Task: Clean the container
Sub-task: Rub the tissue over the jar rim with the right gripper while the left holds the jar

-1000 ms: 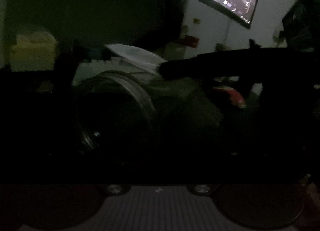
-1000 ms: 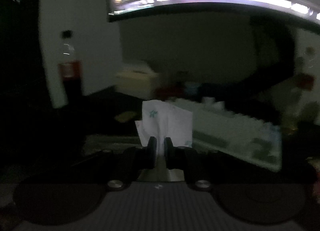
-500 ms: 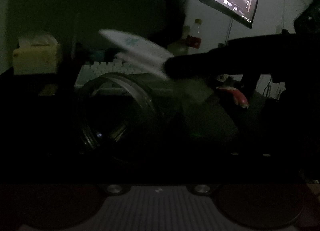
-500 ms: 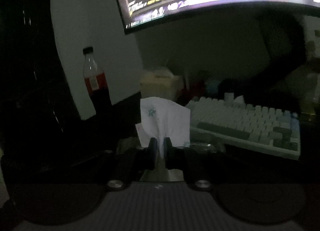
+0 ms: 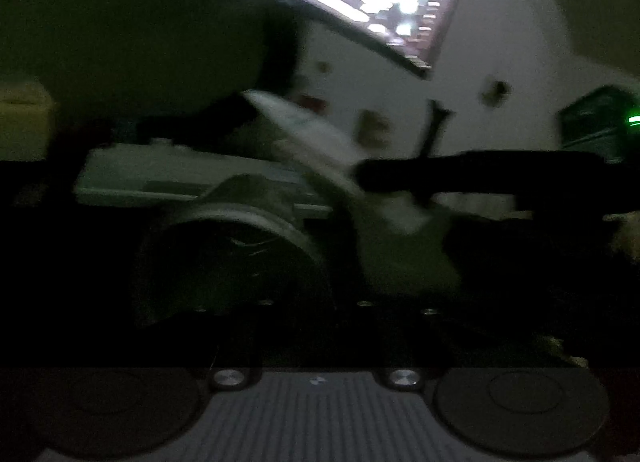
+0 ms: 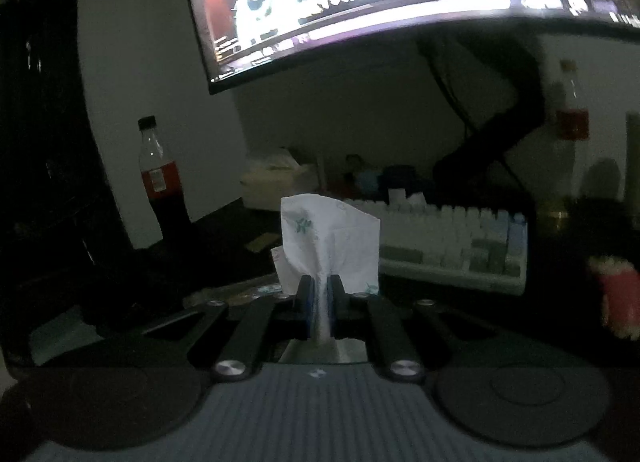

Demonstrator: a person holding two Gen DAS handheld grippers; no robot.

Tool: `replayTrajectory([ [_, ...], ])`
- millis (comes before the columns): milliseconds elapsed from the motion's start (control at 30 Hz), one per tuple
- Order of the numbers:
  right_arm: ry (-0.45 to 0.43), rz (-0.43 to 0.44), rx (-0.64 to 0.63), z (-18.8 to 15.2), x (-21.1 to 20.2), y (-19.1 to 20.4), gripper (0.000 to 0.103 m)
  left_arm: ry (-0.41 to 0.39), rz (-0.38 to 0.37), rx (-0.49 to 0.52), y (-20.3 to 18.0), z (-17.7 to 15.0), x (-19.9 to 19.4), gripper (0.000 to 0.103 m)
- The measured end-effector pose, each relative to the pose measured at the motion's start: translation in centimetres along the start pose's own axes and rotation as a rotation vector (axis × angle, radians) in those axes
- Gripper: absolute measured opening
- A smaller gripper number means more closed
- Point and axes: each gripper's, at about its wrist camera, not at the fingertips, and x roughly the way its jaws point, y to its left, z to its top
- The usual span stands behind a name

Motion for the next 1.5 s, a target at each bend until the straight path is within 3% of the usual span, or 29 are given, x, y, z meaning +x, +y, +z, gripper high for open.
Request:
replayTrajectory([
  [100, -0.01, 0.037, 0.019, -0.2, -1.2, 0.1, 0.009, -0.006, -0.128, 0.042, -1.3, 0.1, -0.9, 0.011],
  [133, -0.01, 0.049, 0.013, -0.2, -1.6, 0.4, 0.009, 0.0, -0.127, 0.065, -1.8, 0.2, -0.9, 0.011],
  [233, 0.012, 0.066, -0.011, -0.4, -1.8, 1.3, 0.009, 0.043, -0.084, 0.125, -2.8, 0.2, -0.6, 0.015],
  [367, 0.051, 0.051, -0.035, -0.9, -1.0, 1.9, 0.009, 0.11, -0.004, 0.159, -2.9, -0.4, 0.8, 0.039],
  [500, 0.059, 0.056, -0.04, -0.6, -0.3, 1.9, 0.009, 0.152, 0.048, 0.17, -2.4, -0.8, 2.1, 0.047],
  [833, 0.097, 0.112, -0.098, -0.2, 1.2, 3.9, 0.009, 0.158, 0.1, 0.137, -1.0, -0.3, 2.9, 0.048],
  [900, 0.1, 0.086, -0.094, 0.1, 1.8, 3.3, 0.009, 0.157, 0.11, 0.134, -0.8, -0.1, 2.9, 0.049],
  [1000, 0.111, -0.028, -0.084, 1.0, 3.1, 1.7, 0.009, 0.157, 0.121, 0.128, -0.6, 0.1, 2.8, 0.052],
  [1100, 0.134, -0.05, -0.068, 1.4, 3.6, 1.9, 0.01, 0.157, 0.131, 0.117, -0.4, 0.2, 2.5, 0.053],
  [1233, 0.158, 0.095, -0.129, 1.2, 3.1, 4.5, 0.01, 0.157, 0.143, 0.098, 0.1, 0.4, 2.2, 0.053],
  [1367, 0.197, 0.053, -0.148, 2.0, 3.8, 4.5, 0.01, 0.162, 0.166, 0.104, -0.1, 0.3, 2.0, 0.053],
  [1500, 0.255, -0.073, -0.107, 3.5, 5.3, 2.6, 0.01, 0.163, 0.19, 0.109, -0.2, 0.4, 2.0, 0.053],
])
